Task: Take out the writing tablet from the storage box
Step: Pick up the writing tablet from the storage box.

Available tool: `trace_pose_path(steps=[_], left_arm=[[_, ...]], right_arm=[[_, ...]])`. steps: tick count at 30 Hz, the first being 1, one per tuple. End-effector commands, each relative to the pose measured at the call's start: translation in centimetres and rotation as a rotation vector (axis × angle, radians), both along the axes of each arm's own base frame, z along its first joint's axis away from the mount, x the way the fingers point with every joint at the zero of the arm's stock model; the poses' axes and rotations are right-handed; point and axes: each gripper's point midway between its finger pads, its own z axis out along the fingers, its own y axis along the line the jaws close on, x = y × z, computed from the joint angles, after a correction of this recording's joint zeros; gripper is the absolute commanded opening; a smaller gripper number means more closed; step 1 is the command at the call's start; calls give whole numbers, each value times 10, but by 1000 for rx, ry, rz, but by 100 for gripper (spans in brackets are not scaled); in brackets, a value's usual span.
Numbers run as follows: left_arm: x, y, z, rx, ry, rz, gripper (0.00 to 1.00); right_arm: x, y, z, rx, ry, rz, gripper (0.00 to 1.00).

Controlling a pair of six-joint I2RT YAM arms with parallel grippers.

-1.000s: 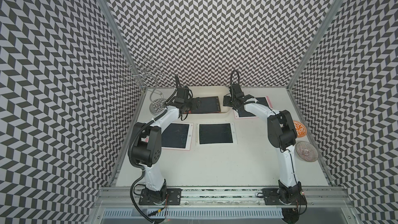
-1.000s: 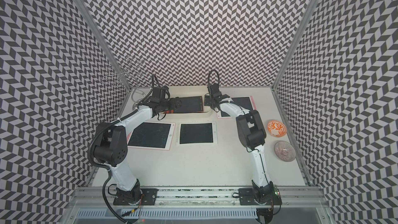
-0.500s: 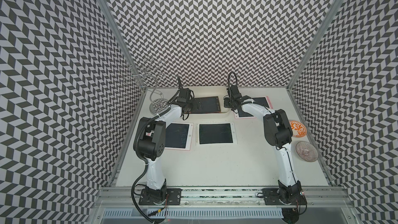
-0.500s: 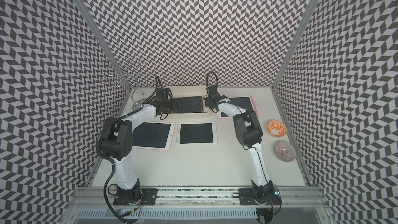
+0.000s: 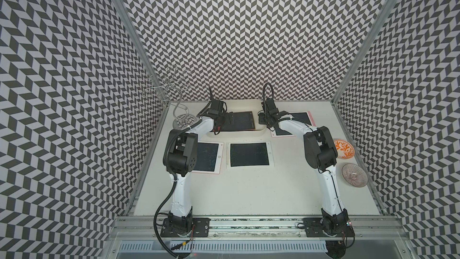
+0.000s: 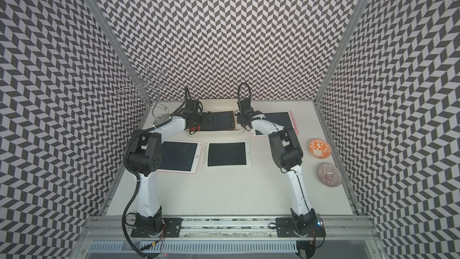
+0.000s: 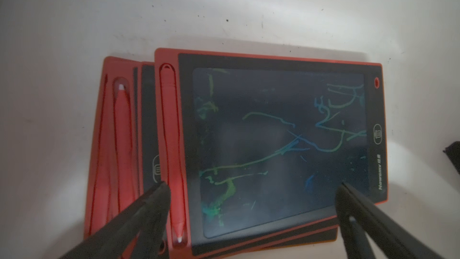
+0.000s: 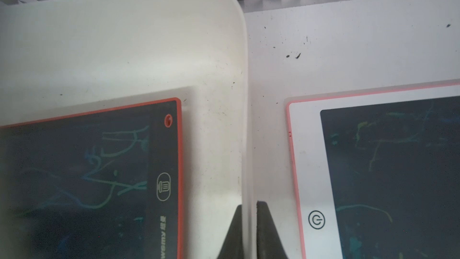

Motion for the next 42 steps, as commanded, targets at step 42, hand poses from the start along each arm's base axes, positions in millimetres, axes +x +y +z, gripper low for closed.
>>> trace_pose_path(steps=[42], left_arm=[[18, 7, -28, 12, 56, -7, 99]], right_arm=[[2, -7, 6, 41, -23, -15, 0]])
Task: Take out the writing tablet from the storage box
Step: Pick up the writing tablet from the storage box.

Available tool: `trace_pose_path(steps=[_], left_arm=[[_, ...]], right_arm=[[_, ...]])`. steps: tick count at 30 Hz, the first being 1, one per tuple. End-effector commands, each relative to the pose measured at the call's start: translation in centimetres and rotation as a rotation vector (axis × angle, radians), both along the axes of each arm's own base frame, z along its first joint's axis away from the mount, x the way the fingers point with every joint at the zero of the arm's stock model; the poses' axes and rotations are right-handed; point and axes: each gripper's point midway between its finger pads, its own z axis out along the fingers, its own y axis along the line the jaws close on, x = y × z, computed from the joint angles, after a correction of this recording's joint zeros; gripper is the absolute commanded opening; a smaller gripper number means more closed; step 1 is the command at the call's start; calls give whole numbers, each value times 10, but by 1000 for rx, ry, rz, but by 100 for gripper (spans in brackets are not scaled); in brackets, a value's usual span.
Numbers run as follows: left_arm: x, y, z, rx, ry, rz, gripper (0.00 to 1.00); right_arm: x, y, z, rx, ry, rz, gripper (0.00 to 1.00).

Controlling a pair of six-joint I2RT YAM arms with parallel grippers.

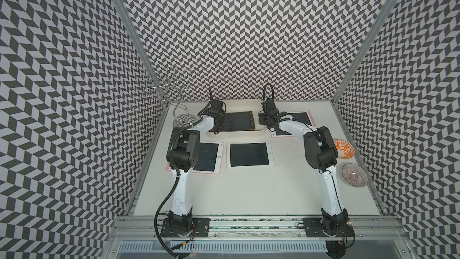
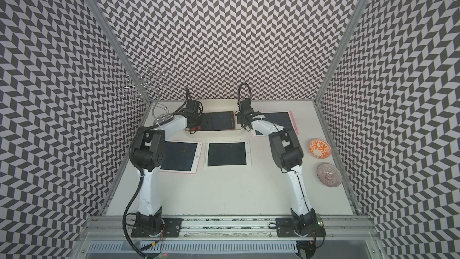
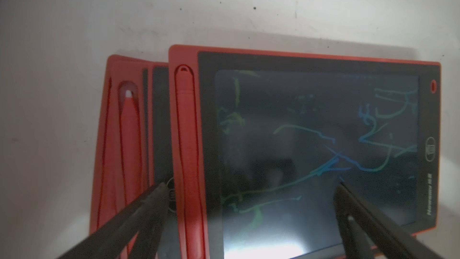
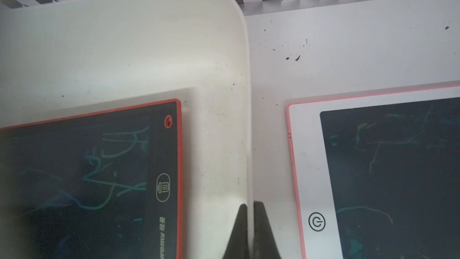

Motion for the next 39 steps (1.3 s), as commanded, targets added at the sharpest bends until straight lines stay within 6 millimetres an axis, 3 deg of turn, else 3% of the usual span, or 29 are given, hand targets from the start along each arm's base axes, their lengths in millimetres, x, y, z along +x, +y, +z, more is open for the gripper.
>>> trace_pose_path(steps=[1, 23, 39], left_arm=[[5, -6, -6, -34, 21, -17, 99], [-6, -58, -22, -238, 86, -97, 99], [-12, -89, -1, -419, 97, -172, 99]], right_arm=[[0, -2, 8, 35, -11, -5, 0], [-3, 16, -1, 111, 21, 50, 0], [-5, 21, -6, 142, 42, 58, 0]])
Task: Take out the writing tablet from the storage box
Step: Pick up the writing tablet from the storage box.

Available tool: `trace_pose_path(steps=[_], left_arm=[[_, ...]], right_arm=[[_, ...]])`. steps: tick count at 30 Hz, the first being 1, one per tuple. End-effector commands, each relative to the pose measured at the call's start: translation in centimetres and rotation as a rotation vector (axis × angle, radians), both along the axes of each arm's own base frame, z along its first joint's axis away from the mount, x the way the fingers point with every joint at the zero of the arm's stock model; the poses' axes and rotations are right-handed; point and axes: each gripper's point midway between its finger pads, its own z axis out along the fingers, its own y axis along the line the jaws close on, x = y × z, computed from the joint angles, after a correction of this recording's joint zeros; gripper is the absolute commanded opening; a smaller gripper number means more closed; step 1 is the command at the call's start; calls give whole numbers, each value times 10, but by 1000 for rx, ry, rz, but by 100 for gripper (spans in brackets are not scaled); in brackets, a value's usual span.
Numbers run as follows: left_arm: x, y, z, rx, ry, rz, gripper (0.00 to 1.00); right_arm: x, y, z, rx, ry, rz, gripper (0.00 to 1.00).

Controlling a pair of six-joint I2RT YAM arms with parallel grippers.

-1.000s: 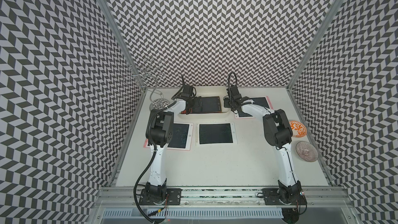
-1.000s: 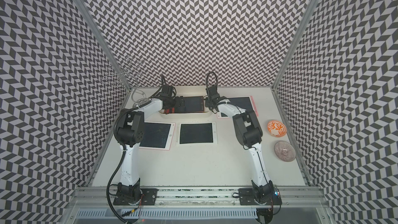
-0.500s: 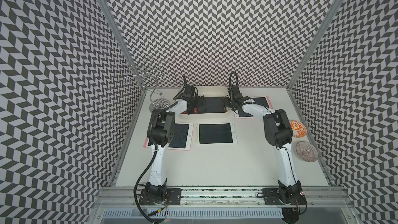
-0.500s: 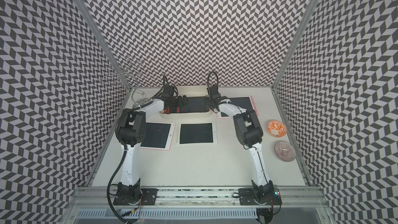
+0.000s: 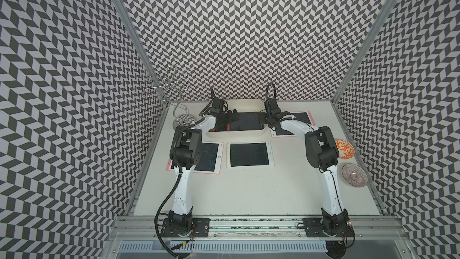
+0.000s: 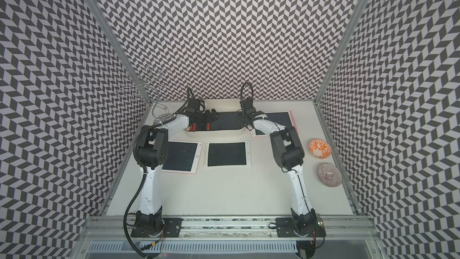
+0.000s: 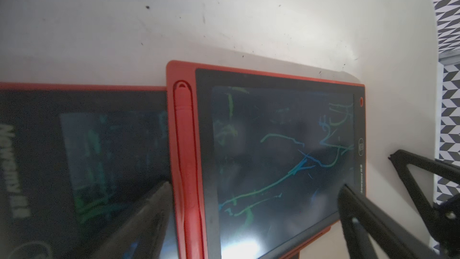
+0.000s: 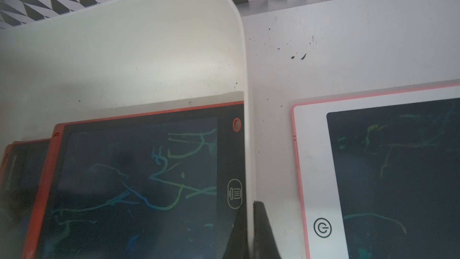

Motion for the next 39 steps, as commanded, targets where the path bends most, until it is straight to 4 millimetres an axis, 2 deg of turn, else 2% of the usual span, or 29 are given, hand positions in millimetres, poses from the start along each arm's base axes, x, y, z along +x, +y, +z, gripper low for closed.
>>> trace_pose_path(steps=[1, 20, 39], left_arm=[[-21, -35, -10, -110, 74, -94, 99], [-21, -44, 56, -196, -23, -122, 99], [-29, -49, 84, -257, -51, -132, 99]], right_arm=[[-4, 13, -6, 63, 23, 25, 0], [-5, 16, -8, 81, 31, 22, 0], [-8, 17, -9, 92, 42, 27, 0]])
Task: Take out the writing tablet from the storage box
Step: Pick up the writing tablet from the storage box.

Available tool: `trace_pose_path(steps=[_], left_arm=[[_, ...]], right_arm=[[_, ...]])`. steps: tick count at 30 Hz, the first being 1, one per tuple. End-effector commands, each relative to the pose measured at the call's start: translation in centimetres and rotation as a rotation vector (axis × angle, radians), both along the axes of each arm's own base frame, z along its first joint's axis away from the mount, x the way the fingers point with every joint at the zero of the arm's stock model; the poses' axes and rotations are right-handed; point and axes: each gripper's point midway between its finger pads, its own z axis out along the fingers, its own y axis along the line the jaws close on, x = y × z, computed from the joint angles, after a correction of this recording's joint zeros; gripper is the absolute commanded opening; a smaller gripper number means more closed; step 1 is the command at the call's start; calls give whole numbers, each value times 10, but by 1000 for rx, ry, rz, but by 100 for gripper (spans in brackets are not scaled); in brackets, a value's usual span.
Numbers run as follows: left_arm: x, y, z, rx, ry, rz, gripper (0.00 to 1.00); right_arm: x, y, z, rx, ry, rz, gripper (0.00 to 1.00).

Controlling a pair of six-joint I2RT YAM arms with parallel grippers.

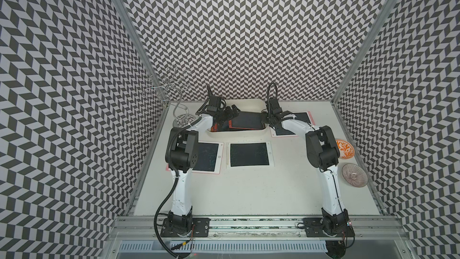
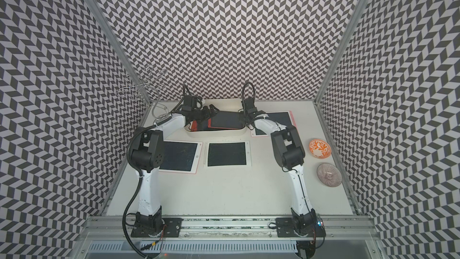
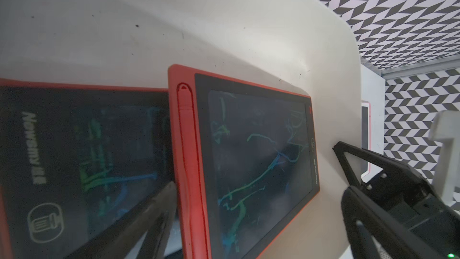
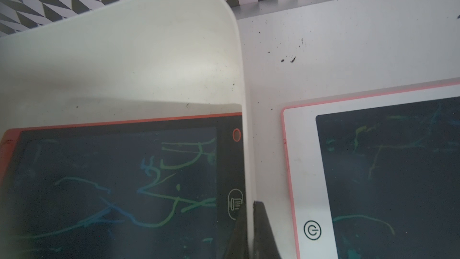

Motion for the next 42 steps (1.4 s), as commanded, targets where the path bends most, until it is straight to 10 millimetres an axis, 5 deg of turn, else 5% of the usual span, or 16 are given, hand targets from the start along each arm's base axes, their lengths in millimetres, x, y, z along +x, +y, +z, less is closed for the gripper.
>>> trace_pose_path(steps=[1, 21, 29, 42], left_arm=[[-22, -41, 38, -121, -38, -136, 99], [-24, -45, 53, -167, -53, -139, 99], [-22, -30, 43, -91, -48, -107, 98], [-18, 1, 36, 28, -43, -45, 80]], right_arm=[[-10, 24, -8, 86, 37, 43, 0], [-12, 24, -10, 85, 40, 47, 0], [-13, 22, -9, 76, 37, 43, 0], [-13, 20, -5, 74, 31, 39, 0]])
